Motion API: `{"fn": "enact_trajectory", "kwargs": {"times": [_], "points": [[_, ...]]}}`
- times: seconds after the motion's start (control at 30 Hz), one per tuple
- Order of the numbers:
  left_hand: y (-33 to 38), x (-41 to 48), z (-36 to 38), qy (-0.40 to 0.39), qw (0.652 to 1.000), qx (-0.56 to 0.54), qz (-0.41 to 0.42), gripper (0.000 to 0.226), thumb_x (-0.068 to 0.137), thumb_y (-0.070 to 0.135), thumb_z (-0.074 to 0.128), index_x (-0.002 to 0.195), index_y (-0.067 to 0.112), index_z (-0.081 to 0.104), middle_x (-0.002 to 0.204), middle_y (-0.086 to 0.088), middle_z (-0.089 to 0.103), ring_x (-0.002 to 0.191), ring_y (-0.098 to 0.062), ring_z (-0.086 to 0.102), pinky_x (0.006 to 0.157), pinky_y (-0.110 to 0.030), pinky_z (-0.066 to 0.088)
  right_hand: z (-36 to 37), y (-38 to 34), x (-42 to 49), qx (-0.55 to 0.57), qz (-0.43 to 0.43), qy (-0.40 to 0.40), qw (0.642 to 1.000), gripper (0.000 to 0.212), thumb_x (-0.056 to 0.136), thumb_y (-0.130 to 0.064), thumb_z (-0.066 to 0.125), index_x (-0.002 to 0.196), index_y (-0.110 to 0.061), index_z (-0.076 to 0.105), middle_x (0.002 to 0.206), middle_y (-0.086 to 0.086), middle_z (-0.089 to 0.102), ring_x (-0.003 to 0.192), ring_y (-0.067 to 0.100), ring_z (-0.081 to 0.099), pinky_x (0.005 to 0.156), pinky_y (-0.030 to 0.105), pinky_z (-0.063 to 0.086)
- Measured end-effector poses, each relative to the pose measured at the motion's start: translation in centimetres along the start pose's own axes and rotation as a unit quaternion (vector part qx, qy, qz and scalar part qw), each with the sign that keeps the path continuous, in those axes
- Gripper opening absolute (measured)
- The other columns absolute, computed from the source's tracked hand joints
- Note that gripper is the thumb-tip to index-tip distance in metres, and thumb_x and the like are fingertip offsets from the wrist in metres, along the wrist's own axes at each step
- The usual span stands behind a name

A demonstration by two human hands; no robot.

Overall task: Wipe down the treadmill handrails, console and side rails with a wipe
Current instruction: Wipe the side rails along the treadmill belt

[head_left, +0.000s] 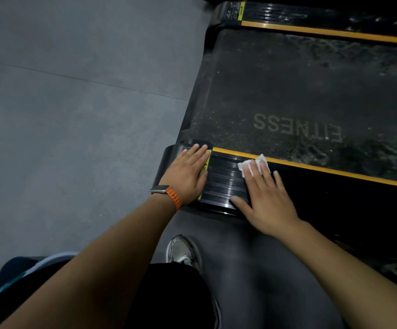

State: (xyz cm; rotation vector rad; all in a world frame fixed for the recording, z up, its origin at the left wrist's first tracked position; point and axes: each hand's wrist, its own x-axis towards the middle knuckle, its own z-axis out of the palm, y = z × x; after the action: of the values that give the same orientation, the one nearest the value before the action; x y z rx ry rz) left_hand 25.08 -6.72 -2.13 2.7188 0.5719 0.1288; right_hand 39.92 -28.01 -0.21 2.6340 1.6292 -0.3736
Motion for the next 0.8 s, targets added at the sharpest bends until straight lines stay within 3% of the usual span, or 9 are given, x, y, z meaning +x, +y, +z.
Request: {"fn": "enact_trajectory", "kwargs": {"times": [0.17, 0.27, 0.4, 0.5, 0.67, 0.8], "points": [[0.0, -0.1, 0.1, 0.009, 1.000, -0.004, 0.000, 0.060, 0.104, 0.038, 0.034, 0.159, 0.013, 0.035, 0.167, -0.005, 0.028, 0.157, -0.021, 0.018, 0.129, -0.043, 0.013, 0.4, -5.5, 3.1, 0.019, -0.073, -0.005, 0.997, 0.090, 0.098, -0.076, 0.011, 0.167, -0.022, -0.004, 0.175, -0.001, -0.011, 0.159, 0.020, -0.022, 0.130, 0.053, -0.002], [0.0, -0.1, 0.2, 0.004, 1.000, -0.003, -0.001, 0.060, 0.105, 0.039, 0.033, 0.160, 0.014, 0.033, 0.168, -0.004, 0.026, 0.157, -0.020, 0.016, 0.129, -0.040, 0.010, 0.3, -3.9, 2.2, -0.005, -0.093, -0.007, 0.996, 0.087, 0.099, -0.075, 0.014, 0.167, -0.023, -0.004, 0.175, -0.003, -0.009, 0.160, 0.017, -0.019, 0.131, 0.051, 0.001], [0.0, 0.0, 0.1, 0.001, 1.000, -0.003, -0.003, 0.062, 0.104, 0.041, 0.030, 0.161, 0.016, 0.031, 0.169, -0.003, 0.025, 0.157, -0.021, 0.015, 0.129, -0.045, 0.015, 0.7, 1.3, -2.2, -0.007, -0.031, 0.013, 0.999, 0.088, 0.099, -0.075, 0.010, 0.168, -0.023, -0.002, 0.175, -0.004, -0.006, 0.160, 0.015, -0.015, 0.131, 0.051, 0.007], [0.0, -0.1, 0.2, 0.004, 1.000, -0.005, -0.003, 0.062, 0.104, 0.040, 0.032, 0.160, 0.015, 0.031, 0.168, -0.003, 0.026, 0.157, -0.021, 0.016, 0.129, -0.044, 0.014, 1.1, 0.6, -3.3, -0.005, 0.024, 0.018, 1.000, 0.092, 0.098, -0.077, 0.011, 0.168, -0.019, 0.004, 0.175, 0.000, -0.003, 0.161, 0.021, -0.010, 0.130, 0.052, 0.007], [0.0, -0.1, 0.1, 0.009, 1.000, 0.002, 0.000, 0.061, 0.104, 0.041, 0.032, 0.159, 0.014, 0.034, 0.168, -0.005, 0.028, 0.157, -0.021, 0.017, 0.128, -0.038, 0.008, 1.7, -6.4, 0.4, 0.004, -0.056, 0.021, 0.998, 0.091, 0.098, -0.075, 0.016, 0.168, -0.018, 0.006, 0.176, 0.003, -0.001, 0.161, 0.025, -0.011, 0.130, 0.051, -0.001], [0.2, 0.0, 0.1, 0.007, 1.000, 0.001, 0.000, 0.062, 0.104, 0.040, 0.032, 0.159, 0.014, 0.033, 0.168, -0.005, 0.027, 0.157, -0.021, 0.017, 0.128, -0.037, 0.007, 1.7, -5.0, -0.7, -0.015, -0.072, 0.021, 0.997, 0.086, 0.101, -0.071, 0.019, 0.168, -0.021, 0.000, 0.176, 0.000, -0.004, 0.161, 0.019, -0.012, 0.131, 0.050, 0.006]]}}
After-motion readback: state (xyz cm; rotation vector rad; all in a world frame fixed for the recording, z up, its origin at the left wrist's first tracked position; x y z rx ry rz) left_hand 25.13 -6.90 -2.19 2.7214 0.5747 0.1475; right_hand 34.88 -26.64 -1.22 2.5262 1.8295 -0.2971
